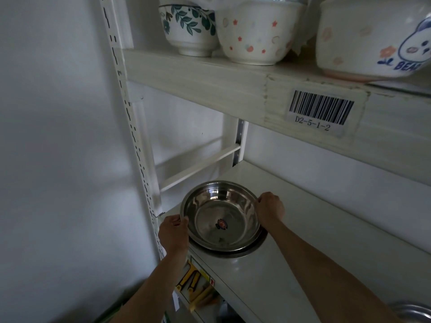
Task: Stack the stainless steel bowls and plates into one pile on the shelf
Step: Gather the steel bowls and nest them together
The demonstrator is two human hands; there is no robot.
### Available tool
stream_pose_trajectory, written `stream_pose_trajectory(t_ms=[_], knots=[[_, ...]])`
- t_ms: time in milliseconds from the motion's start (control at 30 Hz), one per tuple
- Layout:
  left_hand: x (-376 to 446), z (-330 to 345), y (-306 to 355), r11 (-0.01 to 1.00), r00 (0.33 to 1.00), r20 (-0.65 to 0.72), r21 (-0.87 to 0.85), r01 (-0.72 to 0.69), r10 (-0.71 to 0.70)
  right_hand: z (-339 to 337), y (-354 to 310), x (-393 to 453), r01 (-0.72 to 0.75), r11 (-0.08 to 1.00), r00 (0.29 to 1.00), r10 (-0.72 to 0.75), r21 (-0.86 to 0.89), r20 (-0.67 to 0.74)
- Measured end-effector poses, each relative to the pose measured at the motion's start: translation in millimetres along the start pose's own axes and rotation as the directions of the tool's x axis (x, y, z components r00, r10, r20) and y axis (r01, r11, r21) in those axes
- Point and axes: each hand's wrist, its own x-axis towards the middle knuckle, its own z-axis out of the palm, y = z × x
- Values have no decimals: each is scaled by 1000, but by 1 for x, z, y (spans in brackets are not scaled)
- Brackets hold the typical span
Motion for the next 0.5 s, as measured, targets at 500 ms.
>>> stream_pose_trajectory(t_ms=[500], knots=[[4,1,-1,999,999,20,33,-27,27,-4,2,3,46,984,998,-54,-175,-40]])
